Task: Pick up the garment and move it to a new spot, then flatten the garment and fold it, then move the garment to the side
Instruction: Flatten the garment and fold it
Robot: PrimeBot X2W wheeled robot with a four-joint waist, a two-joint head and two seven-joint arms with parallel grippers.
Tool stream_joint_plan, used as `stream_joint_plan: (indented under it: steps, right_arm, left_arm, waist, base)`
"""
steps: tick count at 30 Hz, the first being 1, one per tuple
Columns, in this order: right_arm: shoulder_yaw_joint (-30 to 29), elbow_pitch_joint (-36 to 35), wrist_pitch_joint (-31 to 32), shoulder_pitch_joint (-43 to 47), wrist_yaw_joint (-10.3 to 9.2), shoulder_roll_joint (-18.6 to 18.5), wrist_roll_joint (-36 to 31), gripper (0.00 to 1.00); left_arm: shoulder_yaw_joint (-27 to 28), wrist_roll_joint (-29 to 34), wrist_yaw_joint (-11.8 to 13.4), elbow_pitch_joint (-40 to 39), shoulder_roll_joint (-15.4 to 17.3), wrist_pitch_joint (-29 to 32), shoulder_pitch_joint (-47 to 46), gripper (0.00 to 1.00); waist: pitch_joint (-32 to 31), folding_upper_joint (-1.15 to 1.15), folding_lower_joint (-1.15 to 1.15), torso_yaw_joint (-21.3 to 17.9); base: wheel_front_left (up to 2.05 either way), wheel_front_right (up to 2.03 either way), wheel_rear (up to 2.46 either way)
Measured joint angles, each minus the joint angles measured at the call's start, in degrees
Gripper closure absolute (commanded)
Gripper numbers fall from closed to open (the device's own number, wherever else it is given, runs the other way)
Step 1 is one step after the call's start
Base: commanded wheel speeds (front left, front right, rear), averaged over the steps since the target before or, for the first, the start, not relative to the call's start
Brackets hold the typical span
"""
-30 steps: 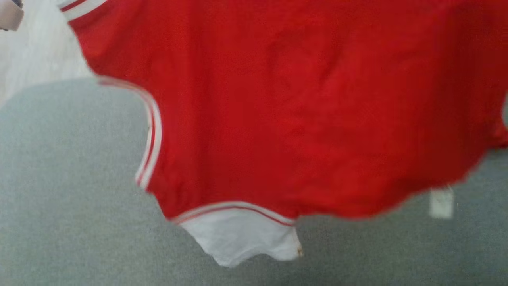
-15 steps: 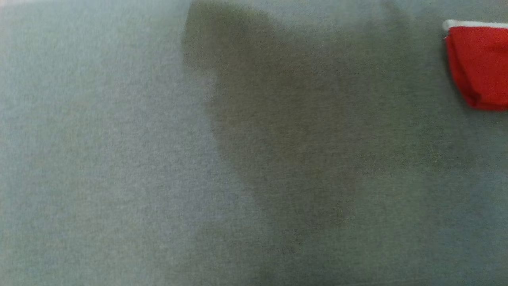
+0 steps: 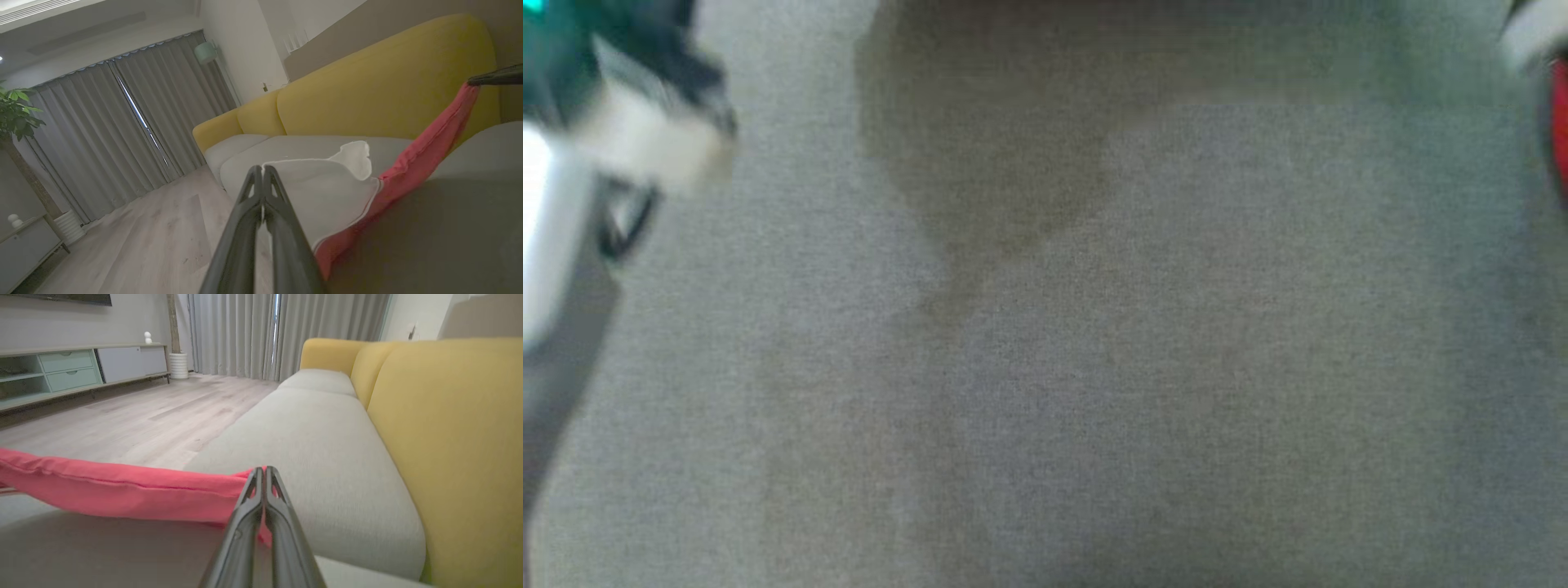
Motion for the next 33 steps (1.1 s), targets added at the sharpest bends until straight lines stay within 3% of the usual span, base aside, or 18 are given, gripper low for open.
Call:
stream_joint_plan:
  steps: [5,11,17,24,33]
  right_arm:
    - [-0.5,-2.2,0.0,10.9,0.00,-2.8,5.7,1.00]
    - [-4.1,-8.0,0.0,25.6,0.00,-5.8,8.2,1.00]
    - [-9.0,-13.0,0.0,40.5,0.00,-6.8,8.0,1.00]
    - [-14.0,-18.1,0.0,53.9,0.00,-6.9,6.9,1.00]
    - [-23.9,-24.0,3.7,61.1,0.00,-5.0,2.2,1.00]
  left_arm:
    - [3.3,0.0,0.0,-7.5,0.9,0.0,15.1,1.00]
    - [3.1,0.0,-0.4,-14.5,5.8,0.0,36.3,1.00]
    - [0.7,-2.0,2.0,-20.0,7.6,0.7,52.9,1.00]
    - [-0.2,-3.4,5.0,-22.4,8.5,1.6,61.0,1.00]
    - [-0.3,-3.6,5.1,-21.9,8.0,1.8,58.6,1.00]
  waist:
    - [-4.7,0.00,-0.02,0.2]
    - [-11.6,0.00,-0.02,-0.3]
    - [-17.2,0.00,-0.03,-0.9]
    - [-20.1,0.01,-0.02,-0.8]
    - [-18.5,0.00,-0.02,-0.5]
  base:
    - [0.00,0.00,0.00]
    - [0.00,0.00,0.00]
    - [0.00,0.00,0.00]
    - [0.00,0.00,0.00]
    - [0.00,0.00,0.00]
